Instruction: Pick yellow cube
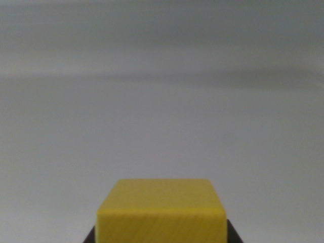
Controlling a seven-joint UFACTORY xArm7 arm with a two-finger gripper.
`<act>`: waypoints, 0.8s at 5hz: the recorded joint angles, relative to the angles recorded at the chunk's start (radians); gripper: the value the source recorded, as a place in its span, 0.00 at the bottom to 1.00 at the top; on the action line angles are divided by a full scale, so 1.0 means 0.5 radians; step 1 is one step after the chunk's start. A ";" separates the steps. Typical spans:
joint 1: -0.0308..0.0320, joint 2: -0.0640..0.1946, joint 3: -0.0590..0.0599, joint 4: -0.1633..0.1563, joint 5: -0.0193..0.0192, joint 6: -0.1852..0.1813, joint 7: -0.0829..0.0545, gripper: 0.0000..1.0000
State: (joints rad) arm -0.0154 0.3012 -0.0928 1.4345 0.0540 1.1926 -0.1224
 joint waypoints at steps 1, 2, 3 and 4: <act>0.001 -0.037 -0.002 0.051 -0.0059 0.088 0.005 1.00; 0.001 -0.037 -0.002 0.051 -0.0059 0.088 0.005 1.00; 0.002 -0.072 -0.005 0.099 -0.0114 0.171 0.010 1.00; 0.002 -0.072 -0.005 0.099 -0.0114 0.171 0.010 1.00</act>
State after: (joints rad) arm -0.0143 0.2650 -0.0951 1.4839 0.0483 1.2779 -0.1174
